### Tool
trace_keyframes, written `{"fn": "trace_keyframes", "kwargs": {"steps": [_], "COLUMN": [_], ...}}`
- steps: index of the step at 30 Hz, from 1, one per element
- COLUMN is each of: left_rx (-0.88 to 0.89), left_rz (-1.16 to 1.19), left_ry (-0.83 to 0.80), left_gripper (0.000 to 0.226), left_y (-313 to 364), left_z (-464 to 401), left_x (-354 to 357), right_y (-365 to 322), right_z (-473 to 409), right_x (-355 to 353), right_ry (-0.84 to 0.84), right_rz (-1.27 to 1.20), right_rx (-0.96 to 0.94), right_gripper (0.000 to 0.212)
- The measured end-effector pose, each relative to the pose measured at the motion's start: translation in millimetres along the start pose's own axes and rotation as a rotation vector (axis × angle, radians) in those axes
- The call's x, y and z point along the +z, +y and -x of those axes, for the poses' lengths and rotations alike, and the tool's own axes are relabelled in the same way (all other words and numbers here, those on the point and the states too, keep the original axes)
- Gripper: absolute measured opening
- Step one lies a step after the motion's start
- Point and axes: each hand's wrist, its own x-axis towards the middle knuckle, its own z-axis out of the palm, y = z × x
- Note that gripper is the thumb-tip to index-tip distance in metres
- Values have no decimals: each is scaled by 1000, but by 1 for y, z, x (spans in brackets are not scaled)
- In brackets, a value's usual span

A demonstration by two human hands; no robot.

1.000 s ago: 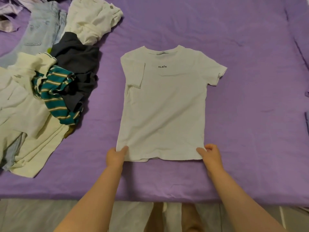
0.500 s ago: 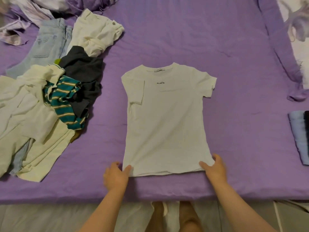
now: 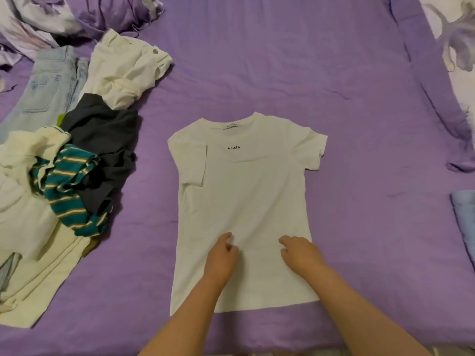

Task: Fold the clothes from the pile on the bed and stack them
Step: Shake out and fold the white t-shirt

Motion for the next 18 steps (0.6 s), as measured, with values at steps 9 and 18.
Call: {"fn": "trace_keyframes", "kwargs": {"steps": [9, 18], "left_rx": [398, 570], "left_rz": [-552, -883], "left_ry": [8, -27], "left_gripper": [45, 45], "left_y": [89, 168], "left_z": [-81, -151], "left_x": [14, 56], "right_y": [59, 83], "right_z": [-96, -158], "right_x": [-90, -149], "right_ry": [159, 531], "right_rz": [-103, -1080], "right_rx": [-4, 258], "right_gripper": [44, 75]}}
